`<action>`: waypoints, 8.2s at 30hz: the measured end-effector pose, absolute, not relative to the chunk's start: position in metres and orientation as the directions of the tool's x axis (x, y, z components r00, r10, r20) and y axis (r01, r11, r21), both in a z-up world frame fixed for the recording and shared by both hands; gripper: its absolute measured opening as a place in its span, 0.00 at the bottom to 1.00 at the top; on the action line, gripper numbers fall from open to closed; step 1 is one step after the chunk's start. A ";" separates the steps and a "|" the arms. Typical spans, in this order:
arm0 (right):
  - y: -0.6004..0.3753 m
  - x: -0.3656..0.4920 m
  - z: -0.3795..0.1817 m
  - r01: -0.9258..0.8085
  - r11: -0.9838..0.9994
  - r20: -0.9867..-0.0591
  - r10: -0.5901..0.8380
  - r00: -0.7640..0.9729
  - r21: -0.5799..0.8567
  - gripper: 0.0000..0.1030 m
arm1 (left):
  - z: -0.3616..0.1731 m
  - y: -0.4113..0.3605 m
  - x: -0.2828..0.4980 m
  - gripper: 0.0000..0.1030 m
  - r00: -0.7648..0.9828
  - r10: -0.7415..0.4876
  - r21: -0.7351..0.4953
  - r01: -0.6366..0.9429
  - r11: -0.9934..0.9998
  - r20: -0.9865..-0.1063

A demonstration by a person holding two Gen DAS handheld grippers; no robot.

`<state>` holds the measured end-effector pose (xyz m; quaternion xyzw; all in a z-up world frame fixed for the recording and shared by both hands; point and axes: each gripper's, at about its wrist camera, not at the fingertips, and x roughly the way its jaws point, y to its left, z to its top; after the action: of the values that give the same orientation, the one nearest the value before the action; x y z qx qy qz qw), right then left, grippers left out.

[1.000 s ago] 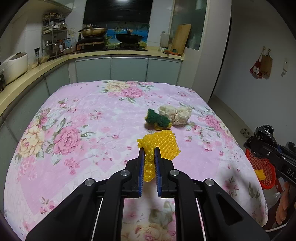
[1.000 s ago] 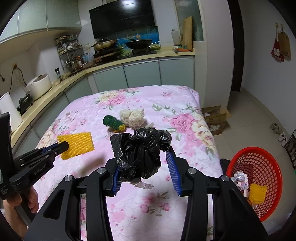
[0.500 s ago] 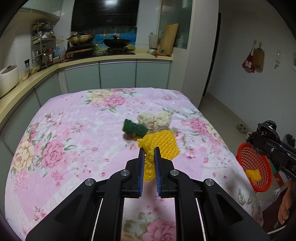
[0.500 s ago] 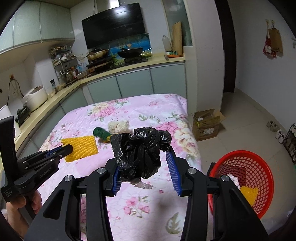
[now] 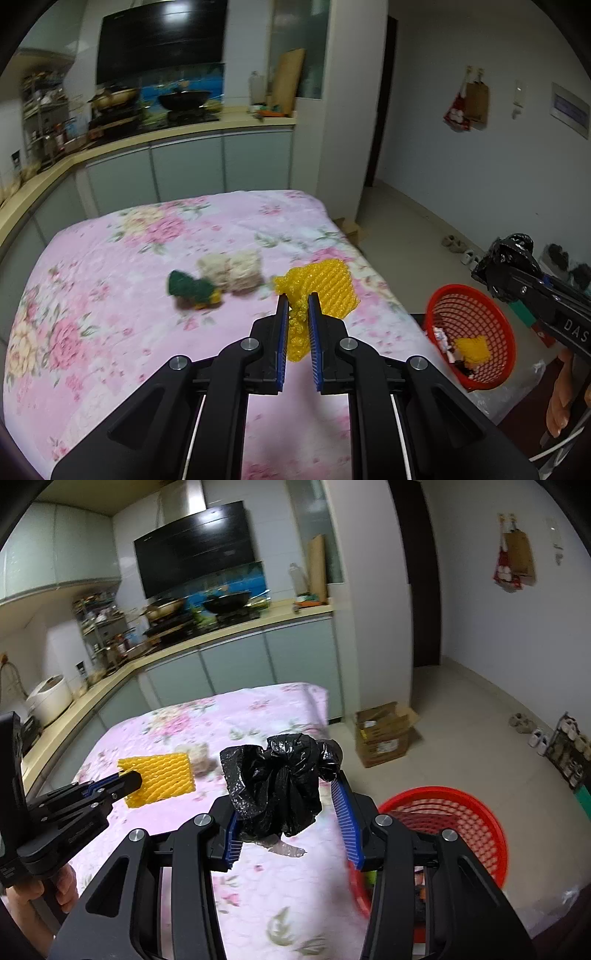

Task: Collect trash
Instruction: 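Carry the yellow foam net and black bag over the red basket with both tools, then open both tools to drop the foam net and bag into the basket, then move both open tools back over the quilt toward the remaining trash, then grasp the green scouring sponge with the left tool while the right tool grasps the white mesh cloth, then carry the green sponge and white mesh cloth over the red basket with both tools, then open both tools to drop the sponge and mesh cloth into the basket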

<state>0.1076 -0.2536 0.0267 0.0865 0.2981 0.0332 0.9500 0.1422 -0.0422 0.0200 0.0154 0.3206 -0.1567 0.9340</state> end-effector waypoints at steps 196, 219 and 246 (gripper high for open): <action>-0.235 0.108 0.025 0.005 0.975 -0.561 0.123 0.818 0.221 0.42 | 0.016 -0.038 0.155 0.30 0.745 -0.327 -0.104 0.330 0.938 -0.581; -0.347 0.075 0.018 0.265 0.945 -0.592 -0.103 0.799 0.193 0.42 | 0.012 -0.192 0.144 0.31 0.598 -0.508 -0.066 0.606 0.793 -0.619; -0.404 0.083 -0.021 0.404 0.899 -0.685 -0.188 0.704 0.169 0.42 | -0.078 -0.296 0.162 0.31 0.401 -0.479 -0.081 0.695 0.714 -0.781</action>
<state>0.0825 -0.4039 -0.0209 0.1553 0.3485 -0.1625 0.9099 0.1623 -0.2965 -0.0776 0.1297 0.4166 -0.3551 0.8267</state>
